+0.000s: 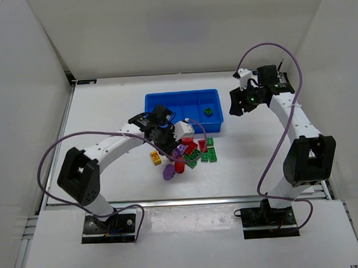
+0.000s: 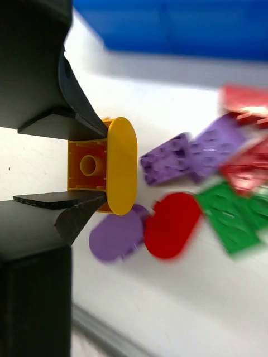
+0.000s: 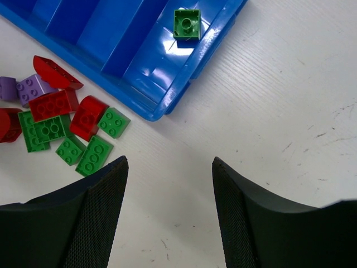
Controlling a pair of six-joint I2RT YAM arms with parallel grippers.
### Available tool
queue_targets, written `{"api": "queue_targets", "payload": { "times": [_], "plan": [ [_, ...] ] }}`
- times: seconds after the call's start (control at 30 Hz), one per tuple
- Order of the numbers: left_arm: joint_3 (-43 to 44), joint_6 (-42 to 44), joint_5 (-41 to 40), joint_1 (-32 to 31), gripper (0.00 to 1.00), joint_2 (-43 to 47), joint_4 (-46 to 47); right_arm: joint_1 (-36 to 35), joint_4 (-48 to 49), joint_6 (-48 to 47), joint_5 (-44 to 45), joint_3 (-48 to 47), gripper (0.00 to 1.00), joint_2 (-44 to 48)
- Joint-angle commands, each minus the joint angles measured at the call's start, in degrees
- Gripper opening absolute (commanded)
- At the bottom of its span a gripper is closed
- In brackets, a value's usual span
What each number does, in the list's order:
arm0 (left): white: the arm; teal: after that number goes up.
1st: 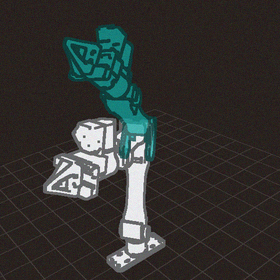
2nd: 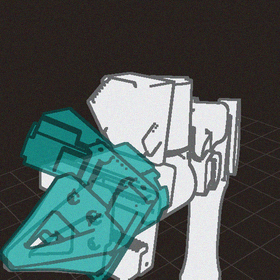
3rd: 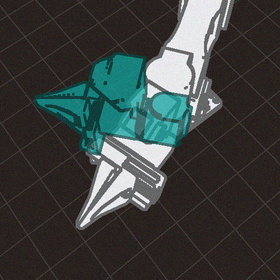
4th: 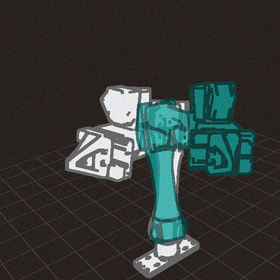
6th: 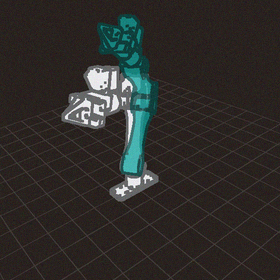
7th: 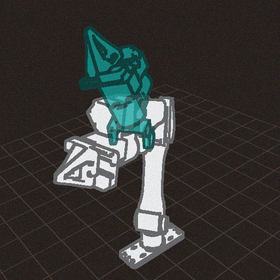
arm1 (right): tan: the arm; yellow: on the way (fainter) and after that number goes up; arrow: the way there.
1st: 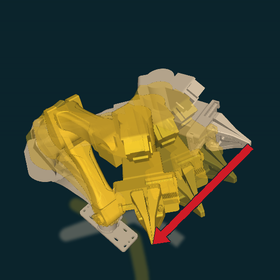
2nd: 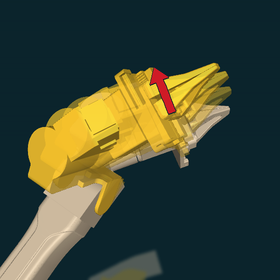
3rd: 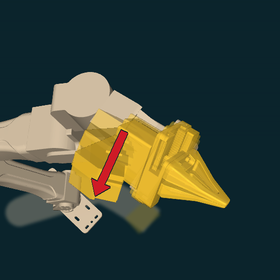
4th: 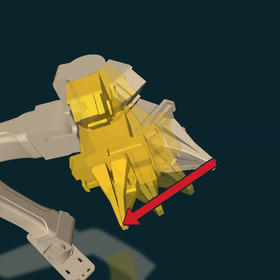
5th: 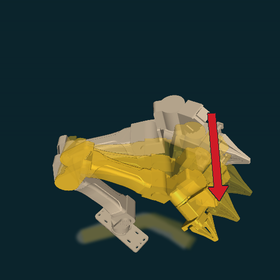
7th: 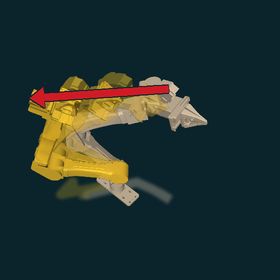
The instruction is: Sort the legos into containers by color
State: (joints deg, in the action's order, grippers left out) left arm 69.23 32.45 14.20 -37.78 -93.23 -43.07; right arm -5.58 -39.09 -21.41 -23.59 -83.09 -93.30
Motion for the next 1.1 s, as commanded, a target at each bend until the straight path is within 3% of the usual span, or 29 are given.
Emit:
{"api": "queue_targets", "payload": {
  "times": [0.0, 0.2, 0.43, 0.73, 0.9, 1.07],
  "plan": [
    [8.4, -3.0, 4.3, -1.1, 0.40, 7.8, -2.7, 0.4, -0.5, 1.0, -3.4, 1.0, 0.66, 2.1],
    [18.2, -4.1, -2.5, 2.0, 0.41, 7.7, -3.2, -0.7, -1.8, 1.2, -8.3, 1.4, 0.67, 2.9],
    [28.9, -5.3, -4.5, 12.9, 0.42, -4.8, -3.2, -3.0, -1.6, 1.7, -8.2, 1.3, 0.67, 2.1],
    [41.3, -3.5, -1.9, 18.4, 0.48, -19.2, -4.8, -3.3, -2.3, 1.3, -7.8, -0.3, 0.67, 0.7],
    [43.3, -2.3, -1.8, 18.7, 0.50, -23.7, -5.0, -3.3, -2.7, 0.6, -8.0, -0.2, 0.67, 0.1],
    [42.7, -1.2, -2.4, 18.7, 0.58, -25.3, -4.9, -3.3, -4.0, -2.0, -9.6, 1.3, 0.67, -0.5]
  ]
}}
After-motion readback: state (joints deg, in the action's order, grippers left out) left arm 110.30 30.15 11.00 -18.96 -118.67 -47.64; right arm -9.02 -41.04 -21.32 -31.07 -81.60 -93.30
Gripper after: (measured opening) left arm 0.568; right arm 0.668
